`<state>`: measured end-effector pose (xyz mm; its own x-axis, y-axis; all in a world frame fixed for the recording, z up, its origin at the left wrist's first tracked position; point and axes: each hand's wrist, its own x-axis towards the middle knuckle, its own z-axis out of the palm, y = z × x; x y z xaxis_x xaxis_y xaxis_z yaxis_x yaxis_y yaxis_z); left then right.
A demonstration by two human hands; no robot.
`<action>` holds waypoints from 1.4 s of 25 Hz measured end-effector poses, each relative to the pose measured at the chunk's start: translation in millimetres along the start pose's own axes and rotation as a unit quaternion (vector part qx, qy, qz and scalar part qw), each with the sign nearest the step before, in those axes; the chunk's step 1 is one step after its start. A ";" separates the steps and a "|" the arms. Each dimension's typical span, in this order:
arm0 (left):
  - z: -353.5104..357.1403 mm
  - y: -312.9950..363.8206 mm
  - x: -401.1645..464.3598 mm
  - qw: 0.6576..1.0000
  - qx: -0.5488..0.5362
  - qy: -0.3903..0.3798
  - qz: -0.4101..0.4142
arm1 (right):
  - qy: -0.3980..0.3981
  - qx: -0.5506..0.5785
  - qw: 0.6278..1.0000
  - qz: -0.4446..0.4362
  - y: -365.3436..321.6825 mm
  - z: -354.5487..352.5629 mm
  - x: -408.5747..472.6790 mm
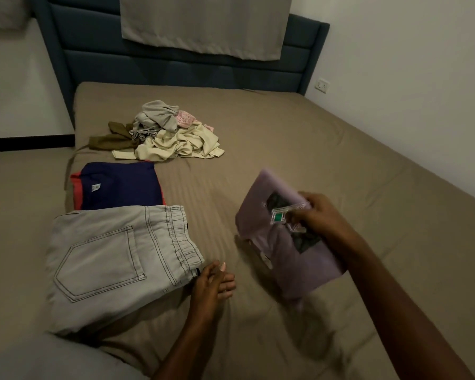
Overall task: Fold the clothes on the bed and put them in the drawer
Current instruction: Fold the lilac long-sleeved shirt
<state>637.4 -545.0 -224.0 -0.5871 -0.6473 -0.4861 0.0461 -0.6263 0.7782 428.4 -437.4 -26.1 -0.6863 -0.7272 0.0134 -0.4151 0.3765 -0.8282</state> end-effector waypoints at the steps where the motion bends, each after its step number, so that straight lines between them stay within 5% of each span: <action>1: -2.1 -2.9 4.3 1.000 -0.006 -0.005 -0.002 | 0.009 0.079 0.997 0.027 -4.5 -8.5 3.6; 4: -2.1 2.1 -1.1 0.999 -0.030 -0.021 -0.018 | -0.009 0.279 0.947 0.157 -1.1 -24.2 7.5; 7: -5.7 0.8 -0.5 0.997 -0.062 -0.030 -0.035 | 0.000 0.332 0.900 0.284 53.4 -6.6 -12.1; 10: -4.8 -5.4 2.6 0.998 -0.006 -0.020 -0.052 | 0.100 0.012 0.955 0.279 144.5 26.7 -53.8; 13: 0.1 -22.8 2.0 0.997 0.075 0.002 0.015 | 0.180 -0.248 0.925 0.226 193.2 52.5 -89.7; 17: 4.2 -36.0 0.5 0.986 0.133 0.037 0.091 | 0.258 -0.335 0.904 0.065 174.4 69.6 -79.0; 21: 7.0 -32.5 1.6 0.987 0.143 0.030 0.069 | 0.110 -0.371 0.922 0.001 196.2 87.0 -65.8; 26: 13.2 -16.8 19.5 0.913 0.372 0.108 0.130 | 0.155 -0.254 0.951 0.083 202.0 83.4 -68.5; 30: 24.2 -7.4 38.6 0.946 0.320 0.040 0.043 | 0.203 -0.014 0.942 0.268 206.1 51.6 -65.2; 32: 29.0 -8.9 43.4 0.963 0.269 -0.019 0.018 | 0.143 0.172 0.916 0.332 203.5 35.6 -50.7; 35: 37.8 -5.6 47.9 0.976 0.209 -0.055 -0.008 | 0.061 0.293 0.894 0.334 196.7 28.1 -43.3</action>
<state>578.5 -556.0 -236.6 -0.6697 -0.5739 -0.4713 -0.2840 -0.3885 0.8766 393.3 -348.0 -205.3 -0.7381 -0.3715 -0.5631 0.4719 0.3122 -0.8245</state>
